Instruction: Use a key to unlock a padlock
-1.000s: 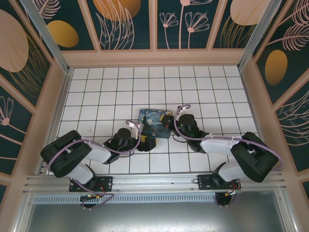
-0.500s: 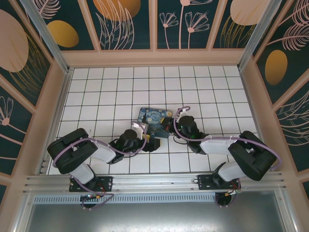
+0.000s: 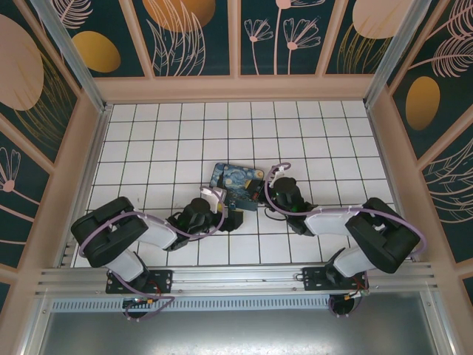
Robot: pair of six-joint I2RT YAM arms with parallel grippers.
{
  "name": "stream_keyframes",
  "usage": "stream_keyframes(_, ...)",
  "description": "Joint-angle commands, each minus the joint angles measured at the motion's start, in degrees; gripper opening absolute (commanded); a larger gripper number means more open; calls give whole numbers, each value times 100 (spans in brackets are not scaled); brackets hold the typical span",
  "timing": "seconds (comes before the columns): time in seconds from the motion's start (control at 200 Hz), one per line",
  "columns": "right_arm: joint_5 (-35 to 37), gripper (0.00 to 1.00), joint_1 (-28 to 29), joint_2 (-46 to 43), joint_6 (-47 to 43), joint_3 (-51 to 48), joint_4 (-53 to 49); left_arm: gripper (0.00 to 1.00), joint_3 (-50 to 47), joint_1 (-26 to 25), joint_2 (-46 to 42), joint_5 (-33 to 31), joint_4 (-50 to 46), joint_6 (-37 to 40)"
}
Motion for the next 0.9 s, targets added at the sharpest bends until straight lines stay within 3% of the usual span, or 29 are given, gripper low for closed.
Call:
stream_keyframes(0.0, -119, 0, -40, 77, 72, -22, 312, 93, 146, -19, 226, 153, 265, 190)
stream_keyframes(0.515, -126, 0, -13, 289, 29, 80, 268, 93, 275, -97, 233, 747, 702, 44)
stream_keyframes(0.891, -114, 0, 22, 294, 42, 60, 325, 94, 410, -103, 239, -146, 77, 132)
